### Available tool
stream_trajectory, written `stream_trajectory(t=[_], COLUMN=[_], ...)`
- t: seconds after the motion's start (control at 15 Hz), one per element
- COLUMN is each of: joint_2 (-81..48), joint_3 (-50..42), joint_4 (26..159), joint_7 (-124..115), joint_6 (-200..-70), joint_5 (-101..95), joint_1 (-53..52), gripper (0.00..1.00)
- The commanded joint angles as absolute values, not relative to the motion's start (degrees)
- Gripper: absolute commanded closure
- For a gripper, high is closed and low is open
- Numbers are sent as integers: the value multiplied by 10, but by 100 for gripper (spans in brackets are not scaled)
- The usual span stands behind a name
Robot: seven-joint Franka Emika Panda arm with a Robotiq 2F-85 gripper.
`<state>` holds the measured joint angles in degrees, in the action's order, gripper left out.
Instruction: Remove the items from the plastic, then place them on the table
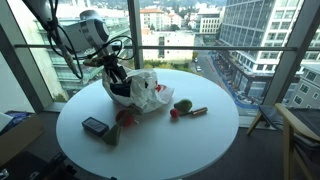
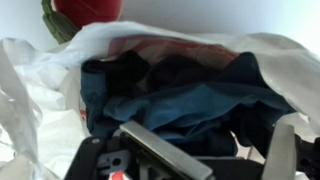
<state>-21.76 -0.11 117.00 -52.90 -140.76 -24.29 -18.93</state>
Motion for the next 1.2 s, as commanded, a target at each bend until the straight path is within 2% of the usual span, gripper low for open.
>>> stream_trajectory(t=[0.0,0.4,0.47,0.53,0.73,1.13], joint_2=[-251,-320,-323,-322,-311,-257], joint_3=[-47,-92,-96,-99,-81,-17], joint_4=[1163,1155,1155,1156,1161,1194], joint_7=[-622,-777,-798,-819,-870,-835], joint_6=[-1456,-1513,-1514,-1512,-1496,-1435], joint_5=[-346,-482,-510,-541,-604,-534], joint_1=[-220,-248,-254,-259,-248,-195], gripper=[0,0,25,26,51,95])
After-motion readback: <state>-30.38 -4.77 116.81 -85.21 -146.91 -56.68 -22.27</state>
